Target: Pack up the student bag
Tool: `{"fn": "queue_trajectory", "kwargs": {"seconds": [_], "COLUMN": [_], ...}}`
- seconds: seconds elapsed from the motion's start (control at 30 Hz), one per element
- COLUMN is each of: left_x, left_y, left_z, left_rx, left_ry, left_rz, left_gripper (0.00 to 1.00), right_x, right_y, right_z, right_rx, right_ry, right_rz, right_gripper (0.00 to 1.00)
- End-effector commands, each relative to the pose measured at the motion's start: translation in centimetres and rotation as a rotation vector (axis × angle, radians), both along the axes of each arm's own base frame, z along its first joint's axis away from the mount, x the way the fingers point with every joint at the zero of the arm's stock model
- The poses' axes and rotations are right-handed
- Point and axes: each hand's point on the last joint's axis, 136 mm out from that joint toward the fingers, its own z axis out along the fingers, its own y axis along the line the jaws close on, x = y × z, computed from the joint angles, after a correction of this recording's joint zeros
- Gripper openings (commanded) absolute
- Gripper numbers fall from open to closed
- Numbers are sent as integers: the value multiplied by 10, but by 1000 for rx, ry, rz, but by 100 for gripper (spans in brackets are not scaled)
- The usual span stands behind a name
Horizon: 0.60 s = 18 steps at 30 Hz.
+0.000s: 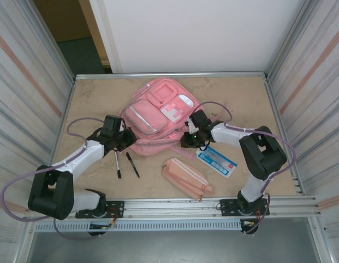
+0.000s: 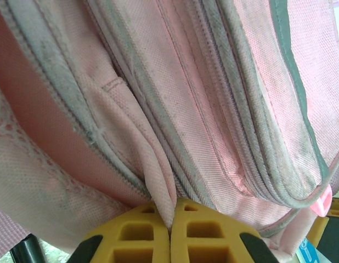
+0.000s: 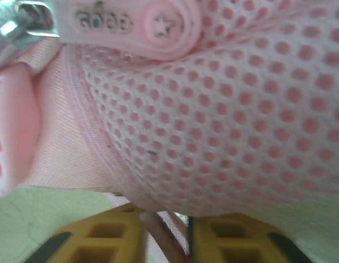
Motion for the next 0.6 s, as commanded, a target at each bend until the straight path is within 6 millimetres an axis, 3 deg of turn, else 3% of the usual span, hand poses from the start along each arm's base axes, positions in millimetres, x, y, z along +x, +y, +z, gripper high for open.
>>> {"fn": "queue_trajectory", "kwargs": {"seconds": [0.0, 0.07, 0.1, 0.23, 0.33, 0.43, 0.57], "left_x": [-5, -8, -11, -19, -17, -3, 20], "left_y": [-2, 1, 1, -10, -32, -37, -31], "left_z": [25, 37, 44, 76, 95, 93, 74], "left_rx": [-15, -12, -11, 73, 142, 269, 304], "left_ry": [-44, -73, -86, -182, -282, -287, -135], "left_rz": [-41, -43, -51, -135, -277, -327, -226], "left_gripper": [17, 35, 39, 52, 59, 69, 71], "right_x": [3, 0, -1, 2, 8, 13, 12], "right_y": [-8, -12, -14, -30, -45, -60, -73], "right_z": [25, 39, 46, 77, 97, 115, 135], "right_rx": [4, 13, 17, 3, -20, -35, -20], "right_ry": [-65, -108, -133, -251, -339, -415, -486], "right_rz": [2, 2, 0, -34, -88, -152, -202], "right_gripper": [35, 38, 39, 42, 44, 45, 49]}}
